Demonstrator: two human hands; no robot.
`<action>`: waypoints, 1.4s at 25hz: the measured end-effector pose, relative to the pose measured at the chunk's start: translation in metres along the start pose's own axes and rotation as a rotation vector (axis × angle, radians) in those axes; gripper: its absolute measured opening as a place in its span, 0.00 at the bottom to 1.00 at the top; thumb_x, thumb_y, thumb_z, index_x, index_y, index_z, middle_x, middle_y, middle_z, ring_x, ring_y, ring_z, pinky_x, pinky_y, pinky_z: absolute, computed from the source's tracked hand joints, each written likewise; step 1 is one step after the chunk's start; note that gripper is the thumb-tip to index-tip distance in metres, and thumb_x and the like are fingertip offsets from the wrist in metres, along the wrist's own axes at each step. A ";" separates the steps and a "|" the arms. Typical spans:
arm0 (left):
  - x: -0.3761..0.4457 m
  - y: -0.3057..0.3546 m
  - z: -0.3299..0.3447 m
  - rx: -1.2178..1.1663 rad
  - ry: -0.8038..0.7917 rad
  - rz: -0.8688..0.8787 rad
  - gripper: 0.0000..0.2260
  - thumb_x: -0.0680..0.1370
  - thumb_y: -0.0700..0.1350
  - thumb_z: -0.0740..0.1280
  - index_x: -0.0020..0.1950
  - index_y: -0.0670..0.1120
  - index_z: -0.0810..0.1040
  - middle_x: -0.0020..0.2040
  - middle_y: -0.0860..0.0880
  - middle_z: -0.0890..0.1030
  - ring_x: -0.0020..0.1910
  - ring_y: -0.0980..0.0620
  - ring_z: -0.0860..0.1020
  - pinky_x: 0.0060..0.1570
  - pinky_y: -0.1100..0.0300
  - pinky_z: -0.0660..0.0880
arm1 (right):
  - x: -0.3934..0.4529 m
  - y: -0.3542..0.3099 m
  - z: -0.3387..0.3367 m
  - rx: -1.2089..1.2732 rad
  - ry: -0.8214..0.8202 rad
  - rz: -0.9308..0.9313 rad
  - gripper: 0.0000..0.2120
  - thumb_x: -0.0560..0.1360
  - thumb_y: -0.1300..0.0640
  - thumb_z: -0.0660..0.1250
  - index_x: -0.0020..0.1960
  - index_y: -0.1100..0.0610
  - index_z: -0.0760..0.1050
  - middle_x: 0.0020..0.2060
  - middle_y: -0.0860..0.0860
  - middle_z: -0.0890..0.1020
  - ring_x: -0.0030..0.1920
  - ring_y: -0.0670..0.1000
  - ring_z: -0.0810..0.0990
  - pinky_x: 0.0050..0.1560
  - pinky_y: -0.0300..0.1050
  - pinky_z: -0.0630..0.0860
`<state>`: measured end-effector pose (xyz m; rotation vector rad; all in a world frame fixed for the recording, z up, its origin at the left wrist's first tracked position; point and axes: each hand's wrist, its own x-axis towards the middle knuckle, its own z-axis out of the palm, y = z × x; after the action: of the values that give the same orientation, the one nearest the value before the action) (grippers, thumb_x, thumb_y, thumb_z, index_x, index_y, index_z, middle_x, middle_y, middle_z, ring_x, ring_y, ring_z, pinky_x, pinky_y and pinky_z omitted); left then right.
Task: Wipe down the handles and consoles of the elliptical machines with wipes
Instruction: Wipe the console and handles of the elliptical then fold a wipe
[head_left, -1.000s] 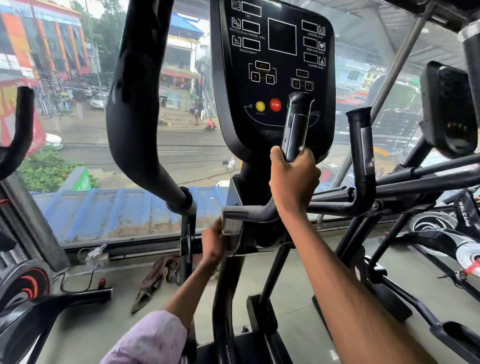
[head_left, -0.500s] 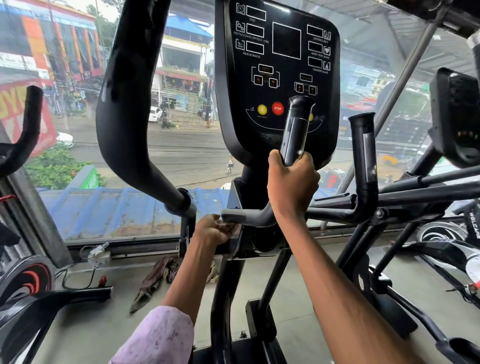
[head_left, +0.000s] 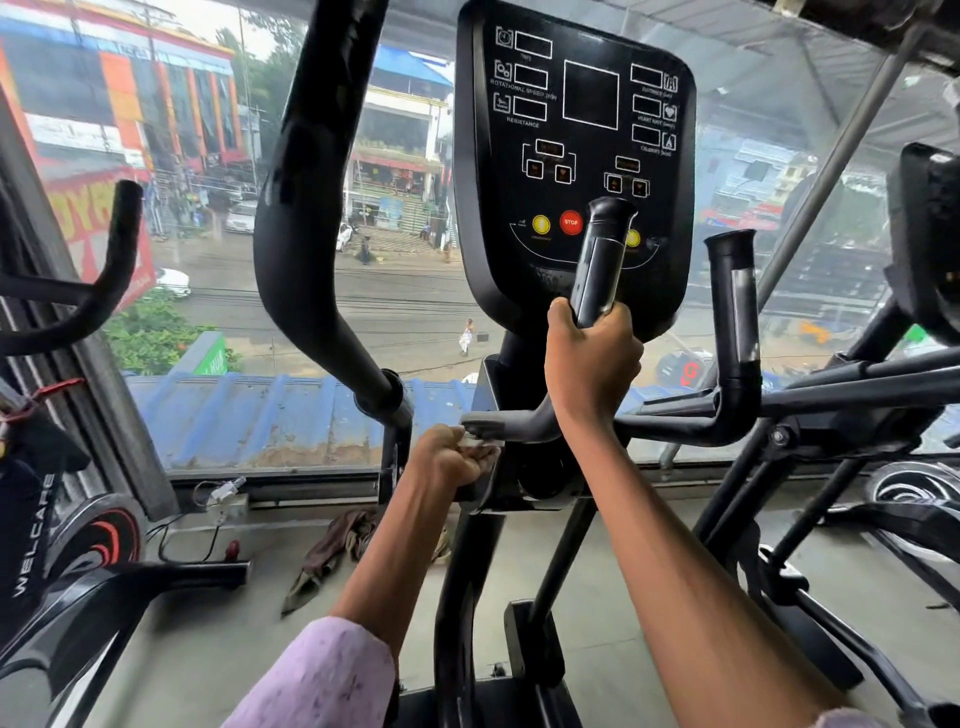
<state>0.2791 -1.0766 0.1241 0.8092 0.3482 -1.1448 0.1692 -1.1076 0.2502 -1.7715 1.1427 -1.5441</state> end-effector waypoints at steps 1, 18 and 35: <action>-0.003 -0.003 0.003 0.045 0.019 0.030 0.13 0.85 0.38 0.49 0.55 0.36 0.73 0.49 0.37 0.80 0.52 0.41 0.79 0.63 0.49 0.68 | -0.001 -0.002 -0.002 0.004 -0.003 0.004 0.12 0.75 0.50 0.69 0.46 0.59 0.74 0.33 0.44 0.76 0.38 0.53 0.76 0.40 0.42 0.65; 0.010 -0.051 -0.065 1.285 -0.027 1.408 0.19 0.78 0.29 0.61 0.67 0.40 0.77 0.70 0.46 0.74 0.69 0.48 0.74 0.69 0.52 0.70 | -0.003 -0.001 -0.002 0.008 0.014 -0.010 0.13 0.76 0.50 0.69 0.50 0.61 0.76 0.44 0.53 0.85 0.40 0.52 0.80 0.39 0.40 0.66; -0.015 0.027 -0.016 1.764 -0.314 1.195 0.20 0.77 0.32 0.59 0.63 0.49 0.80 0.53 0.45 0.84 0.53 0.44 0.81 0.52 0.52 0.77 | -0.002 -0.002 -0.003 0.014 -0.023 0.012 0.14 0.76 0.49 0.69 0.49 0.60 0.76 0.36 0.45 0.76 0.34 0.48 0.71 0.35 0.41 0.64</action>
<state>0.2996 -1.0500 0.1332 1.8703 -1.4898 -0.1134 0.1666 -1.1040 0.2519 -1.7660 1.1269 -1.5177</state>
